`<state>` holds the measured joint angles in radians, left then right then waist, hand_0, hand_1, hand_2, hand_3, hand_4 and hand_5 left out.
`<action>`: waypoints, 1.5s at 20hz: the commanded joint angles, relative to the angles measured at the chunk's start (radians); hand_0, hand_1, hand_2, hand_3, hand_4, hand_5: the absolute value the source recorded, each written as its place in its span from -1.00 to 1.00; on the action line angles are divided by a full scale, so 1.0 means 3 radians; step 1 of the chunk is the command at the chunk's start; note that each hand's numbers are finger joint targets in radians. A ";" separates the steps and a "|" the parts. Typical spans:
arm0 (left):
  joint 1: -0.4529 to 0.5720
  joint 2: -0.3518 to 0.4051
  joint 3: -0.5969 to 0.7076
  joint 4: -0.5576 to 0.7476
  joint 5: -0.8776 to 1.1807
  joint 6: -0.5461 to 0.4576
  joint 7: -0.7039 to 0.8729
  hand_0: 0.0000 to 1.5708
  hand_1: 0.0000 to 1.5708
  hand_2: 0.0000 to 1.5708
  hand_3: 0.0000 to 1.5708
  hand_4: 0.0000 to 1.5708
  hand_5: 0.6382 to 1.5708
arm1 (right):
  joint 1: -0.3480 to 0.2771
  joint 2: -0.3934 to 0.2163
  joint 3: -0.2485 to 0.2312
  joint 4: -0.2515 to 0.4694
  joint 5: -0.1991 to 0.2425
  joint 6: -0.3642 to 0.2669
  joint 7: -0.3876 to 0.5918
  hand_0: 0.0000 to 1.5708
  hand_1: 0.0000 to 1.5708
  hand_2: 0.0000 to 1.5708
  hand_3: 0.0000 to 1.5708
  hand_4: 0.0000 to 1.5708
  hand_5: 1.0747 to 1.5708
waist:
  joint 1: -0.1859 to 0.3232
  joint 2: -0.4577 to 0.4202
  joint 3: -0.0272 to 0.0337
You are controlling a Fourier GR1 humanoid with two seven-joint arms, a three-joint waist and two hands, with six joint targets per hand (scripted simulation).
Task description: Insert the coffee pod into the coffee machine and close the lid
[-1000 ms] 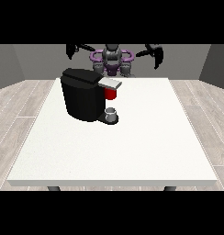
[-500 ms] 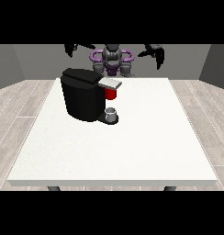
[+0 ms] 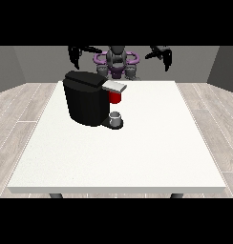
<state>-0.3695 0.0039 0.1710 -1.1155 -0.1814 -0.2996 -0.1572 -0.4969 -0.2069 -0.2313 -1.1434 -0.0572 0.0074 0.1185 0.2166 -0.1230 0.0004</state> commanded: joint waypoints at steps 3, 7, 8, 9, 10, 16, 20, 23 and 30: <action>0.0261 0.0007 -0.0100 -0.0534 0.0084 0.0051 0.0092 -1.00 -1.00 -1.00 -1.00 -0.56 1.00 | -0.0191 0.0082 0.0104 0.0159 -0.0024 0.0012 -0.0007 -1.00 -1.00 -1.00 -1.00 -0.93 1.00 | -0.0089 0.0200 -0.0001; 0.0326 0.0096 -0.0022 -0.0684 0.0218 0.0048 0.0198 -1.00 -1.00 -1.00 -1.00 -0.54 1.00 | -0.0357 0.0115 0.0241 0.0153 0.0017 0.0026 0.0152 -1.00 -1.00 -1.00 -1.00 -1.00 1.00 | -0.0185 0.0236 -0.0001; 0.0310 0.0032 -0.0105 -0.0757 0.0137 0.0135 0.0153 -1.00 -1.00 -1.00 -1.00 -0.52 1.00 | -0.0386 0.0007 0.0113 0.0322 -0.0012 0.0082 -0.0135 -1.00 -1.00 -1.00 -1.00 -1.00 1.00 | -0.0105 0.0433 -0.0001; 0.0376 0.0094 -0.0074 -0.0836 0.0189 0.0104 0.0192 -1.00 -1.00 -1.00 -1.00 -0.52 1.00 | -0.0280 0.0043 0.0184 0.0304 -0.0004 0.0158 -0.0197 -1.00 -1.00 -1.00 -1.00 -1.00 1.00 | -0.0174 0.0380 -0.0001; 0.0306 0.0102 -0.0047 -0.0858 0.0210 0.0135 0.0315 -1.00 -1.00 -1.00 -1.00 -0.54 1.00 | -0.0399 0.0169 0.0220 0.0317 0.0014 0.0012 -0.0101 -1.00 -1.00 -1.00 -1.00 -1.00 1.00 | -0.0127 0.0381 -0.0001; 0.0510 0.0205 -0.0052 -0.1011 0.0250 0.0132 0.0230 -1.00 -1.00 -1.00 -1.00 -0.60 1.00 | -0.0504 0.0190 0.0350 0.0382 0.0141 -0.0006 -0.0136 -1.00 -1.00 -1.00 -1.00 -1.00 1.00 | -0.0173 0.0447 -0.0001; 0.0355 0.0415 0.0126 -0.0865 0.0342 0.0085 0.0163 -1.00 -1.00 -1.00 -1.00 -0.55 1.00 | -0.0714 0.0214 0.0403 0.0389 0.0130 0.0050 -0.0054 -1.00 -1.00 -1.00 -1.00 -0.90 1.00 | -0.0251 0.0571 -0.0002; 0.0432 0.0221 -0.0087 -0.0954 0.0131 0.0325 0.0126 -1.00 -1.00 -1.00 -1.00 -0.56 1.00 | -0.0814 0.0152 0.0389 0.0494 0.0187 0.0046 -0.0167 -1.00 -1.00 -1.00 -1.00 -0.74 1.00 | -0.0234 0.0671 -0.0001; 0.0563 0.0381 -0.0011 -0.0862 0.0213 0.0177 0.0052 -1.00 -1.00 -1.00 -1.00 -0.52 1.00 | -0.1011 0.0191 0.0578 0.0447 0.0353 0.0057 -0.0093 -1.00 -1.00 -1.00 -1.00 -0.85 1.00 | -0.0227 0.0580 -0.0003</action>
<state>-0.2268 0.0980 0.1582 -1.4144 -0.1051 -0.2476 -0.0947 -0.7740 -0.1767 -0.1063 -0.9875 0.0151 0.0319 0.0608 0.1675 0.0649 0.0000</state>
